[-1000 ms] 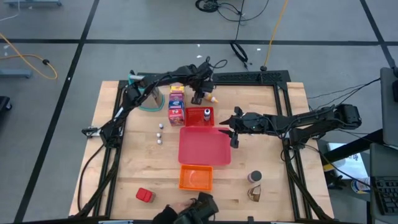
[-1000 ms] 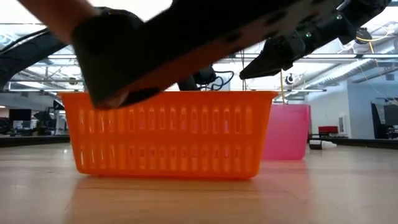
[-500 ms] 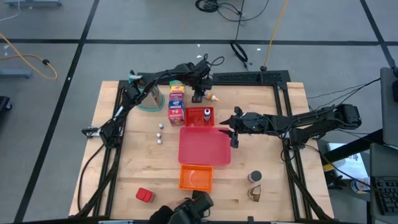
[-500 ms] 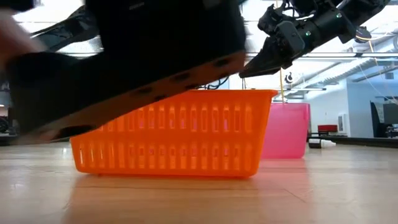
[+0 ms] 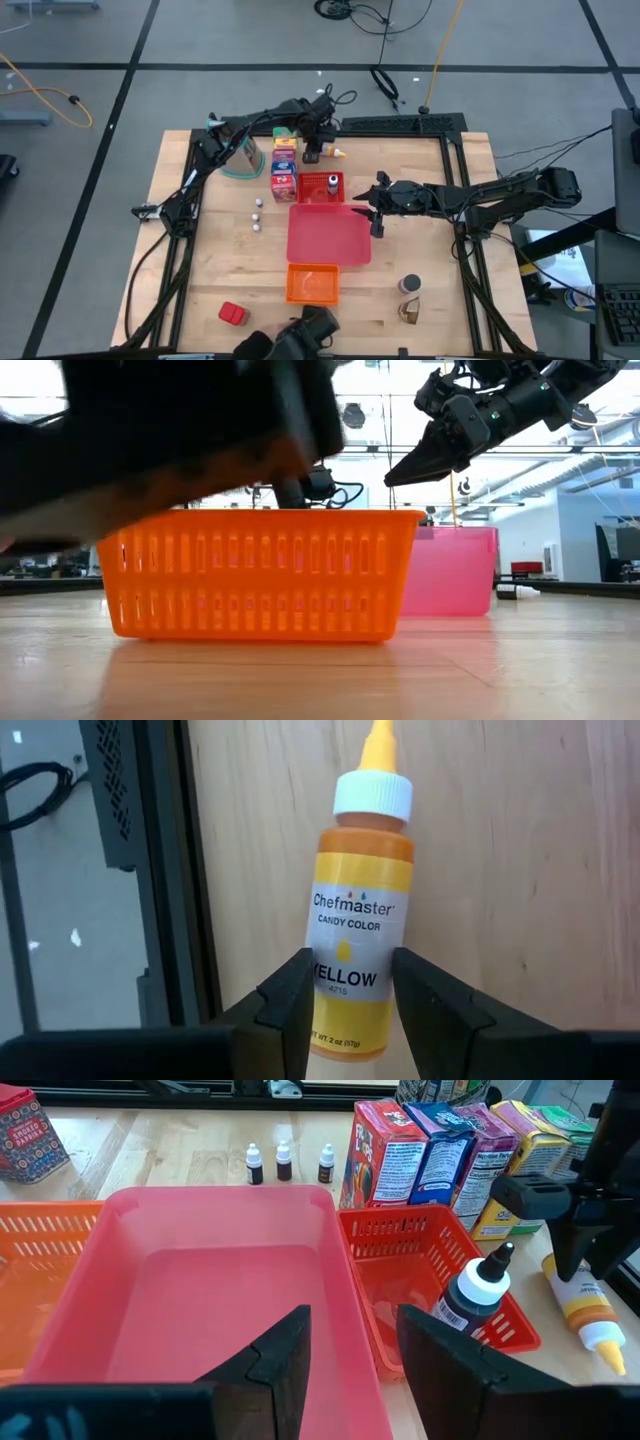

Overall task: Pick & Place Kitchen Items
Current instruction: Put the yellow food coloring bottle into the red bin

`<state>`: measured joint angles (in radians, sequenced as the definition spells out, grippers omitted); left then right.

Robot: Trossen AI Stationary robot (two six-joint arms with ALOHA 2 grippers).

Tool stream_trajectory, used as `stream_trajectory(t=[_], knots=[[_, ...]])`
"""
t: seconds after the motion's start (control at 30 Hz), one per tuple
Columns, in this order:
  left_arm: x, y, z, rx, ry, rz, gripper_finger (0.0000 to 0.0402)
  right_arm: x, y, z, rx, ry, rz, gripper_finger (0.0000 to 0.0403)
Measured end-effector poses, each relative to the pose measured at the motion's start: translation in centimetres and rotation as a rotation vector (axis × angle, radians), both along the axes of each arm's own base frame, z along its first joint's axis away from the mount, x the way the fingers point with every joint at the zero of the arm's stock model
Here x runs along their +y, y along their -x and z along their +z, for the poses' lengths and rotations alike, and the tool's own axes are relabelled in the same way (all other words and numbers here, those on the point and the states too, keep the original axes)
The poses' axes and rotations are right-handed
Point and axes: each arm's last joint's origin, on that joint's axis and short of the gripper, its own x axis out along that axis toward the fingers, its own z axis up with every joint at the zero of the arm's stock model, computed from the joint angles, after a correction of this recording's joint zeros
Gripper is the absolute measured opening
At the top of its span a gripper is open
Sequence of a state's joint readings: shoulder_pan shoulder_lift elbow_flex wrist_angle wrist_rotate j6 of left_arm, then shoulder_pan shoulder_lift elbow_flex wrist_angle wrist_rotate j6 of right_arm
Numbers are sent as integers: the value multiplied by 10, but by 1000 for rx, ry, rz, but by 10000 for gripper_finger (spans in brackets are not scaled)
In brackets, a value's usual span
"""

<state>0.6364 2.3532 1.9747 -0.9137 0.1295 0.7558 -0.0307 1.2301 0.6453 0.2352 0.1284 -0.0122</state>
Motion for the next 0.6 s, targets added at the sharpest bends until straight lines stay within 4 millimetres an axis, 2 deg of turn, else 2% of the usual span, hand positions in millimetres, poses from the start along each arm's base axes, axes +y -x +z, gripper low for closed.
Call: stream_trajectory(t=[0.33, 0.6], knots=[[-5, -8, 0, 23, -88, 37, 135, 0, 0, 0, 0, 0, 1, 141], [-4, -7, -6, 47, -88, 75, 193, 0, 0, 0, 0, 0, 1, 141]])
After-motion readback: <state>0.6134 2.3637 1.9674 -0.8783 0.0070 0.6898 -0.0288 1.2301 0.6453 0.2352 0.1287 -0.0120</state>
